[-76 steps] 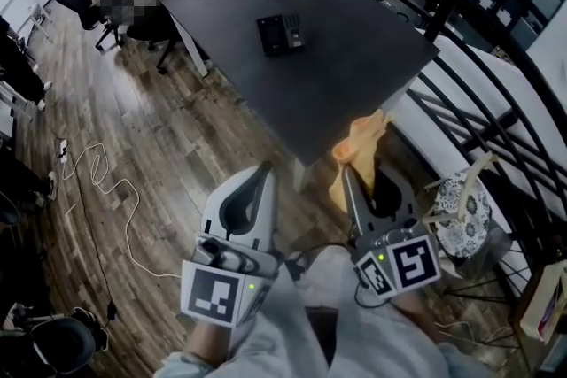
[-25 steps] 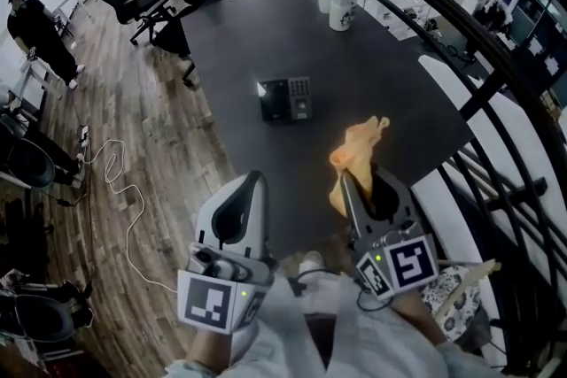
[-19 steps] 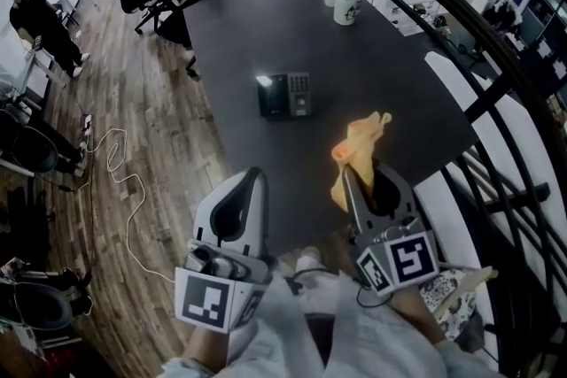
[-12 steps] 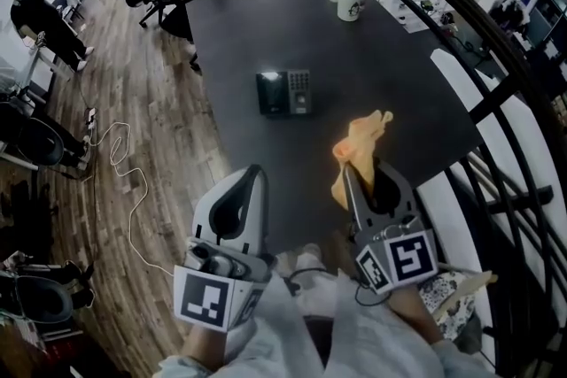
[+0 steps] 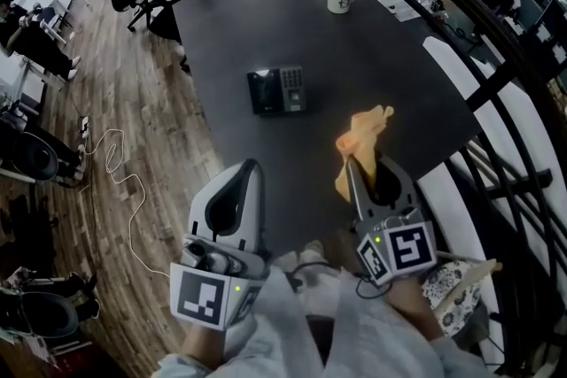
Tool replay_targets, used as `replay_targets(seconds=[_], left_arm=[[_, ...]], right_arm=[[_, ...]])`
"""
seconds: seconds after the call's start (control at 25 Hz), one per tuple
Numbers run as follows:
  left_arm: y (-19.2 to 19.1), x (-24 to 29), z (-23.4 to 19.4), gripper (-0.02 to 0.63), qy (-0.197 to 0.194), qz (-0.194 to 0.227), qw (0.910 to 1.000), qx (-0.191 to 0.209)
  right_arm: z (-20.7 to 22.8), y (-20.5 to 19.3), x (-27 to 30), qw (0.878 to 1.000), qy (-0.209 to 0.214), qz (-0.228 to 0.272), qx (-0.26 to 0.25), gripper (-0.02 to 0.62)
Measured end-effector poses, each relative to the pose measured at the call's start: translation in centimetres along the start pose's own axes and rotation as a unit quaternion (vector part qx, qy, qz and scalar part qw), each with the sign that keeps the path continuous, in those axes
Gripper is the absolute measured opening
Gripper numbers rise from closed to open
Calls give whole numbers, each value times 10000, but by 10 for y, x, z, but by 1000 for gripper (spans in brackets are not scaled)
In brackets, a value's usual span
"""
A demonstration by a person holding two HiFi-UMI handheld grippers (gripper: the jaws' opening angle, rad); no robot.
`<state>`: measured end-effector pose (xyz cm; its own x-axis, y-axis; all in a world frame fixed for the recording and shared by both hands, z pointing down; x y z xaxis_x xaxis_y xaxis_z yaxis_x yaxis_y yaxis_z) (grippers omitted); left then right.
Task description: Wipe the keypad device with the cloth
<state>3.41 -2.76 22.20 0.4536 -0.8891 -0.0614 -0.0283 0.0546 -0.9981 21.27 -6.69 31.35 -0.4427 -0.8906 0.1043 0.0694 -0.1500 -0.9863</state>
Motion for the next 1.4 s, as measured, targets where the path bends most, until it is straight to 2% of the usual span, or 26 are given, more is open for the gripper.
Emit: replay_targets(seconds=[0.32, 0.52, 1.04, 1.4], left_arm=[[-9, 9, -30, 14, -95, -73, 9999, -36], [-21, 14, -52, 14, -240, -276, 9992, -186], [-43, 31, -116, 14, -450, -510, 9969, -405], [-55, 43, -154, 14, -559, -643, 9955, -414]], right_arm=[[1, -13, 32, 9995, -234, -218, 79, 100], [-9, -24, 66, 9988, -306, -363, 111, 100], [-12, -47, 142, 9947, -672, -755, -200, 100], [-5, -72, 190, 9902, -884, -1050, -272, 99]])
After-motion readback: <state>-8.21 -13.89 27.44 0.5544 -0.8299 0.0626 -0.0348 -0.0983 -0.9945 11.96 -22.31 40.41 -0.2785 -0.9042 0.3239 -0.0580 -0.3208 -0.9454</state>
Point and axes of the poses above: the fingertips, and each gripper's own axes: x forward along the fingers, z to its right, y out of its top, the point moved 4 cm from there along -x, backward along the fingers, and after that the axes turned 2 degrees about -y, right-handed, at the moved point
